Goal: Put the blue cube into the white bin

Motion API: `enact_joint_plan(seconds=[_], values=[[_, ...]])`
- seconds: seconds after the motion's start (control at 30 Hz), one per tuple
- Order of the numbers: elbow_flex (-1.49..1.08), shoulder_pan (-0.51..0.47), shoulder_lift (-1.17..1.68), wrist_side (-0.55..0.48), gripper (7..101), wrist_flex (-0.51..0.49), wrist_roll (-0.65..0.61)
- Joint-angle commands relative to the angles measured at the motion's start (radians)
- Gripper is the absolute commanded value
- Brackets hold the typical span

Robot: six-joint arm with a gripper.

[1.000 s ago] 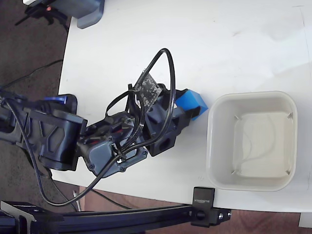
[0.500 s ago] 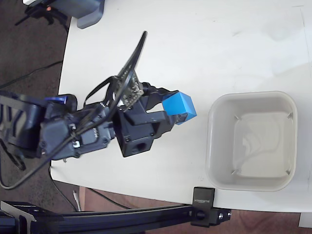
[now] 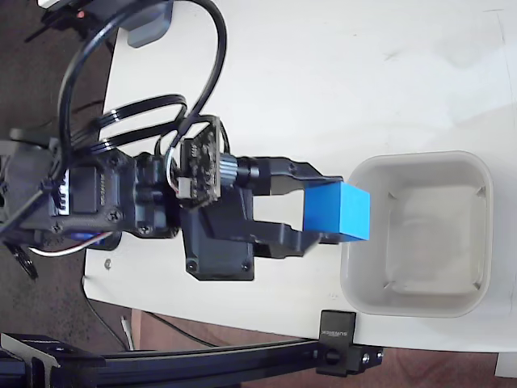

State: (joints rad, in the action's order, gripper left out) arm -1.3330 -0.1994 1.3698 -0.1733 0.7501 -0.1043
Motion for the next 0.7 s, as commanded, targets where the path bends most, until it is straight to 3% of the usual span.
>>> enact_joint_plan(seconds=[0.03, 0.2, 0.27, 0.3, 0.57, 0.7], values=[[0.092, -0.017, -0.044, 0.005, 58.9, -0.109, 0.025], [0.123, -0.031, -0.138, -0.012, 62.9, -0.216, 0.052], [0.121, -0.031, -0.152, -0.02, 83.3, -0.253, 0.067], [0.109, -0.032, -0.152, -0.025, 99.7, -0.276, 0.075], [-0.12, -0.009, 0.057, 0.025, 100.3, -0.287, 0.072], [-0.411, 0.061, 0.393, 0.144, 100.3, -0.178, 0.084]])
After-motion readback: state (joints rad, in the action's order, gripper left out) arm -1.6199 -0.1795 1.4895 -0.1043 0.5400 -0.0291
